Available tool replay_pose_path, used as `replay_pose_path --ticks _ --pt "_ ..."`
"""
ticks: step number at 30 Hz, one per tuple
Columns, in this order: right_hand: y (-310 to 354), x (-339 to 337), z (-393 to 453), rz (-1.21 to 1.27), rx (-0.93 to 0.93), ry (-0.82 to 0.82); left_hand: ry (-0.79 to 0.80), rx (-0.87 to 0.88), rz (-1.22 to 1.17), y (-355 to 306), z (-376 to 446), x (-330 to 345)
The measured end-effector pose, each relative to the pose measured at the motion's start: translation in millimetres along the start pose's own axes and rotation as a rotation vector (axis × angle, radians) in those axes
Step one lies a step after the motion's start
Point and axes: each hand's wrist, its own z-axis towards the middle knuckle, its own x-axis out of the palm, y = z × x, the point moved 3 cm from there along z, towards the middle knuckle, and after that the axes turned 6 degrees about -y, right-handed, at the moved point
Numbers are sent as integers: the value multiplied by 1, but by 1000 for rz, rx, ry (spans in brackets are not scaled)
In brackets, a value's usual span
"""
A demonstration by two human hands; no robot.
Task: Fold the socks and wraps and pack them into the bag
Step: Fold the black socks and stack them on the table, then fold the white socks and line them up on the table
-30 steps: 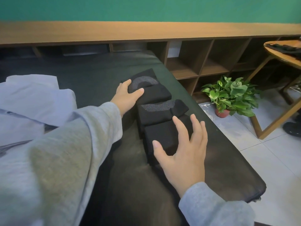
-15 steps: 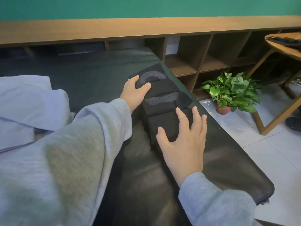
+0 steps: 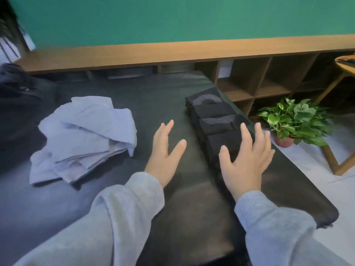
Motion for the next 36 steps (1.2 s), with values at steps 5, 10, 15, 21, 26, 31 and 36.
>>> replay_pose_path --ticks 5,10,15,21,26,31,36 --pt "16 -3 -9 -22 -320 -29 -283 224 50 -10 -60 -86" --pt "31 -3 -20 -47 -625 -53 -410 243 287 -3 -96 -163" --pt "81 7 -53 109 -919 7 -377 120 699 18 -102 -185" --pt "166 49 -74 192 -944 174 -232 22 998 20 -95 -177" --pt "219 83 -54 92 -765 360 -116 -109 1150 20 -90 -175" --pt "238 110 -50 -122 -763 488 -76 -147 1230 22 -87 -174" --pt "238 114 -49 -148 -632 463 -38 -170 1255 27 -81 -174"
